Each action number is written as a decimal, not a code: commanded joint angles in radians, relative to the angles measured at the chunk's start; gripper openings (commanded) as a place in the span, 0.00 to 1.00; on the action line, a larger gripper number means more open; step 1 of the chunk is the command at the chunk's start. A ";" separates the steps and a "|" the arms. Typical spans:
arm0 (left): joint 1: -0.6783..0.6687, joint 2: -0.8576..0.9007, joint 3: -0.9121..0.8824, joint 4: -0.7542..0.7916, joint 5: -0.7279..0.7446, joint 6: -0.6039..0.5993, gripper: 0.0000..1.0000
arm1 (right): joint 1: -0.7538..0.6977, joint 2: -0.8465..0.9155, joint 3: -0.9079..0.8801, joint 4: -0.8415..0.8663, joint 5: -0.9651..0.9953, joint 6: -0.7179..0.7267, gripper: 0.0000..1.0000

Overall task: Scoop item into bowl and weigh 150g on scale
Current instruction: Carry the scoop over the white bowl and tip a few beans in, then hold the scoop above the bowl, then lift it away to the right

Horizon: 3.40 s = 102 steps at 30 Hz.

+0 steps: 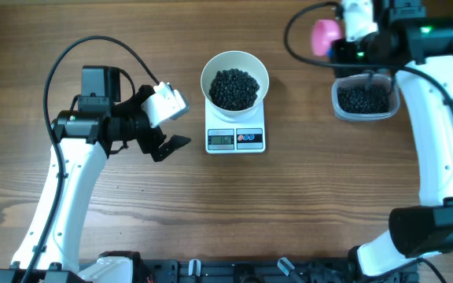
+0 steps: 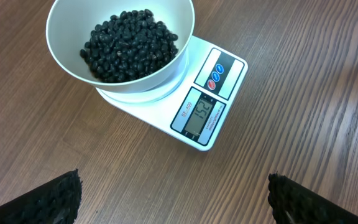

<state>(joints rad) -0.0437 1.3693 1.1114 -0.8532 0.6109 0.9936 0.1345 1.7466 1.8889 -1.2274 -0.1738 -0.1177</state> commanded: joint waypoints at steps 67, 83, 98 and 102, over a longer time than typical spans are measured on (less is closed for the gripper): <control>0.005 0.006 -0.002 -0.001 0.005 0.021 1.00 | 0.122 0.157 0.019 0.083 -0.345 -0.010 0.04; 0.005 0.006 -0.002 -0.001 0.005 0.021 1.00 | 0.119 0.115 0.019 0.056 -0.344 0.014 0.04; 0.005 0.006 -0.002 -0.001 0.005 0.021 1.00 | 0.245 0.115 0.019 0.057 -0.035 0.013 0.04; 0.005 0.006 -0.002 -0.001 0.005 0.021 1.00 | 0.336 0.115 0.019 0.057 0.189 0.011 0.04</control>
<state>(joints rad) -0.0437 1.3693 1.1118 -0.8536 0.6113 0.9936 0.4194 1.8927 1.8896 -1.1702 -0.1940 -0.1085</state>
